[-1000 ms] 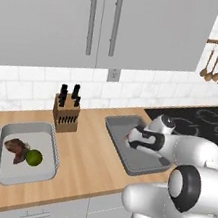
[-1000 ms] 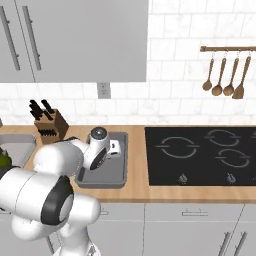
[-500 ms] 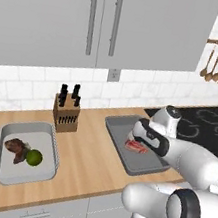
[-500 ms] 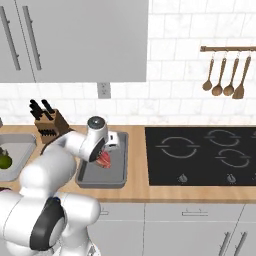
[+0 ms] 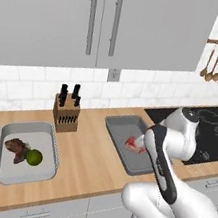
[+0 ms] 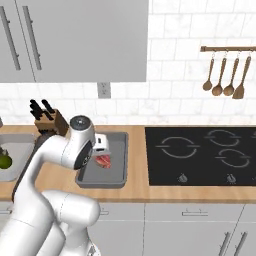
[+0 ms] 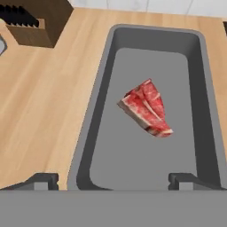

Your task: Place one lime and one steak in each tupperware on the nearby counter, to pack two identical lunches.

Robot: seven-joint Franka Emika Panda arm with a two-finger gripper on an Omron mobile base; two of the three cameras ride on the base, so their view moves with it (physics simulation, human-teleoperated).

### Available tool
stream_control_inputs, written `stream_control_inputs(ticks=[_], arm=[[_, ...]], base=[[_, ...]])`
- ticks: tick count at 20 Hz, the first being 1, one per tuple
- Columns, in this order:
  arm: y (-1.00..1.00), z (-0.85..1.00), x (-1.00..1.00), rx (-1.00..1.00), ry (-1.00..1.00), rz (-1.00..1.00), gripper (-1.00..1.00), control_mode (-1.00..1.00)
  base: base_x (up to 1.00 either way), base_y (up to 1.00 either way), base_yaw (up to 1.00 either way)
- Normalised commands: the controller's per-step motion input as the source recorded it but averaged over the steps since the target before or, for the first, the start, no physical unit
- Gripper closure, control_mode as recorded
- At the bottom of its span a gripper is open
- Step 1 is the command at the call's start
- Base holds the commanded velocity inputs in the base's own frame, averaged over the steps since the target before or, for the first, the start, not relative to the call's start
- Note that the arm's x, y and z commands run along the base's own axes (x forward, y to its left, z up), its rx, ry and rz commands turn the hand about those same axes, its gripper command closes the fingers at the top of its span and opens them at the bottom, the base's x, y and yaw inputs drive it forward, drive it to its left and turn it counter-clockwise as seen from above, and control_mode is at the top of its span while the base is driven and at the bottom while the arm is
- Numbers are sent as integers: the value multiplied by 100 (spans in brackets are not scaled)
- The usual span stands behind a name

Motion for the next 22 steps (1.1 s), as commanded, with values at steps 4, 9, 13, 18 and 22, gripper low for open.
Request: stream_control_inputs(ticks=[4,9,13,18,22], arm=[[17,40,-100,0,-6,-5,-100,-100],[3,55,-93,0,-19,-13,-100,-100],[0,36,-85,0,-19,-13,-100,-100],[0,0,0,0,0,0,-100,100],[0,0,0,0,0,0,-100,100]], base=[[0,0,0],[0,0,0],[0,0,0],[-100,3,-4],[-100,22,0]])
